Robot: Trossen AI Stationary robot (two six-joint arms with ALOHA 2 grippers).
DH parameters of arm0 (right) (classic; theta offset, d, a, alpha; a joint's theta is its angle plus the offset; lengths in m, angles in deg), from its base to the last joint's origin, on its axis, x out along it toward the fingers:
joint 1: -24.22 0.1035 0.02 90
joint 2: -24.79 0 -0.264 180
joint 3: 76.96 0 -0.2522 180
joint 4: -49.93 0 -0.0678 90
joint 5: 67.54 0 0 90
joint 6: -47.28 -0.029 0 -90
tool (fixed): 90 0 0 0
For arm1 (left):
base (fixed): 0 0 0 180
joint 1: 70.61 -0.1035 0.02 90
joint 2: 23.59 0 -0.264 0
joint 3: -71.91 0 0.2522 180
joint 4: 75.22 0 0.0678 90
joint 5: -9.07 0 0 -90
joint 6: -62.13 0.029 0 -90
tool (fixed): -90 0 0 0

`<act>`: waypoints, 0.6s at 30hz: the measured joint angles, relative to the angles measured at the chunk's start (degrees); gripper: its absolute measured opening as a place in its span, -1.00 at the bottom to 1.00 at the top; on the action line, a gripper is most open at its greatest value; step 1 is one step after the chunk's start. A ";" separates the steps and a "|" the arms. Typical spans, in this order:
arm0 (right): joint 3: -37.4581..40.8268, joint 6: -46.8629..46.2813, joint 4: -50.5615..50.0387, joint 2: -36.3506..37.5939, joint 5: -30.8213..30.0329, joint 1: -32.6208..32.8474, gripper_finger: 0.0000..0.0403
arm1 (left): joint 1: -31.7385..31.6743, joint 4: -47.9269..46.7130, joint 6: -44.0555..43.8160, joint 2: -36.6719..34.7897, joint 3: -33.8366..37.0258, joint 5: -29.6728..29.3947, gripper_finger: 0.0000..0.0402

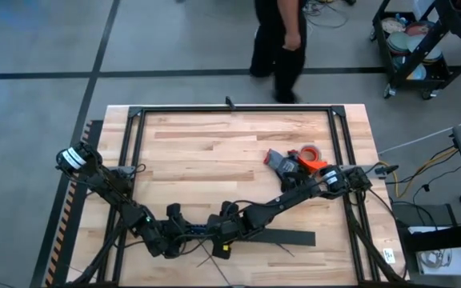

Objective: Ziptie cables
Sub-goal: Insert the black cable duct cover into the black cable duct

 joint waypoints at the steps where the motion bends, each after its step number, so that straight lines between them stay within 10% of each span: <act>1: 0.00 -0.12 -0.06 0.00 -0.02 0.00 0.11 | 0.00 -0.01 -0.02 0.00 0.00 -0.01 0.17; 18: 0.24 9.59 4.08 -0.46 5.84 0.11 0.08 | -0.80 -0.31 1.29 -0.07 -0.07 -0.20 0.17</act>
